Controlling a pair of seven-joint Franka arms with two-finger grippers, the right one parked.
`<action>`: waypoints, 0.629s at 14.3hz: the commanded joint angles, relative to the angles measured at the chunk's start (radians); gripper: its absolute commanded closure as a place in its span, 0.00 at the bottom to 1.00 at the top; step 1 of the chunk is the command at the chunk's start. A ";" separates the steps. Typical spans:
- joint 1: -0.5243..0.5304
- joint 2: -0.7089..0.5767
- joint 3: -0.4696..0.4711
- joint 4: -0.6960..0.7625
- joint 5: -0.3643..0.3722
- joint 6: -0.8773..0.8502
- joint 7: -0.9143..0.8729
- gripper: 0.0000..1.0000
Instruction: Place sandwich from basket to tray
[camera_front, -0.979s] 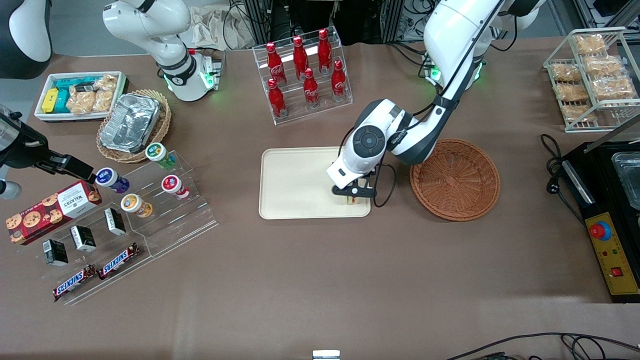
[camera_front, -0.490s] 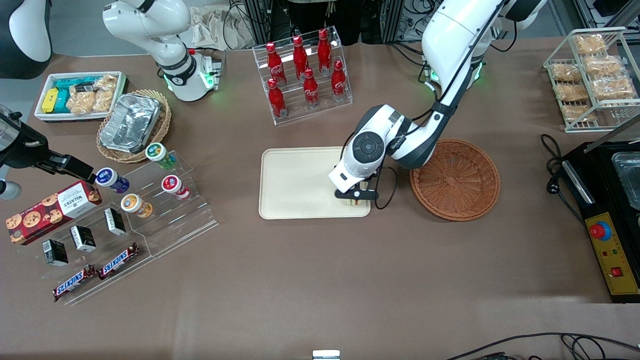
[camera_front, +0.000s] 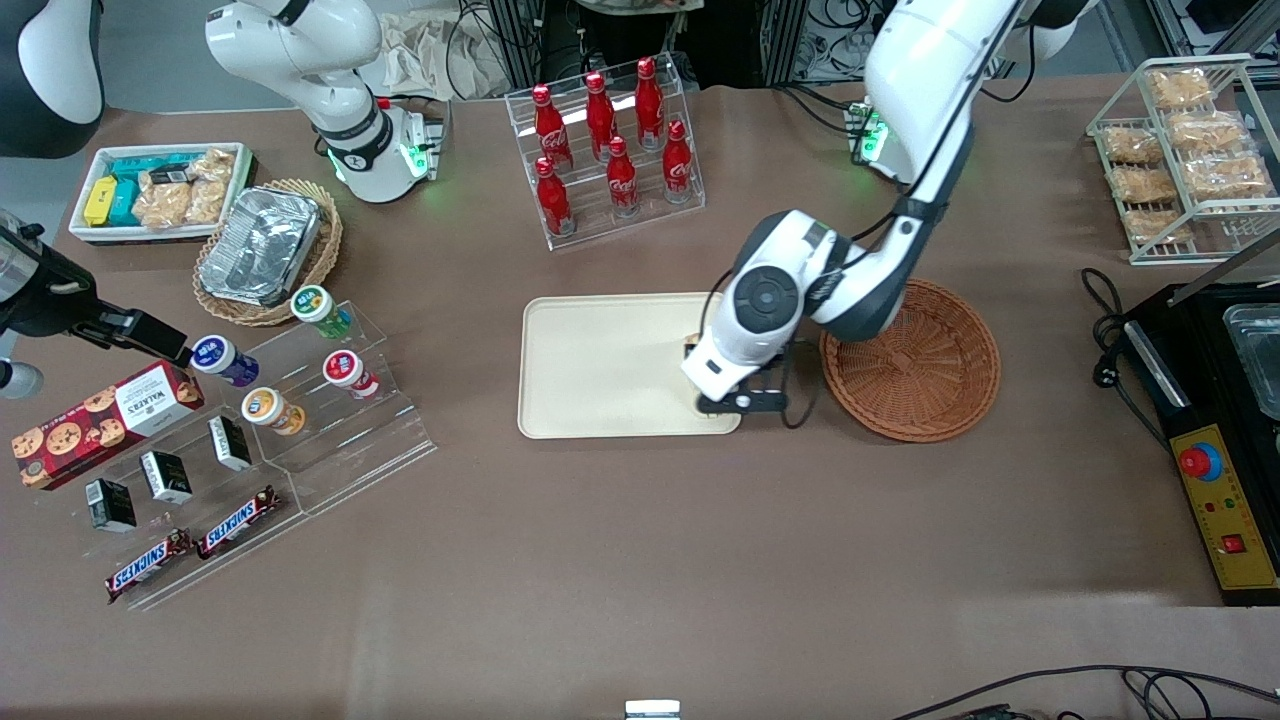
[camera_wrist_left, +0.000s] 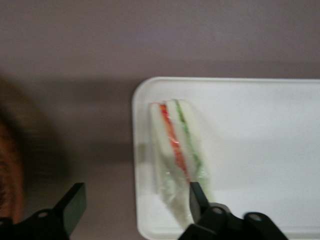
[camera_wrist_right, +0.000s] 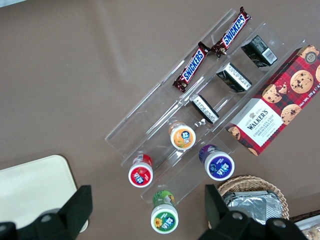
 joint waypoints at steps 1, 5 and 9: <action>0.002 -0.117 0.041 -0.012 0.078 -0.135 0.016 0.01; 0.107 -0.225 0.052 -0.010 0.086 -0.222 0.168 0.01; 0.244 -0.329 0.051 -0.007 0.081 -0.232 0.344 0.01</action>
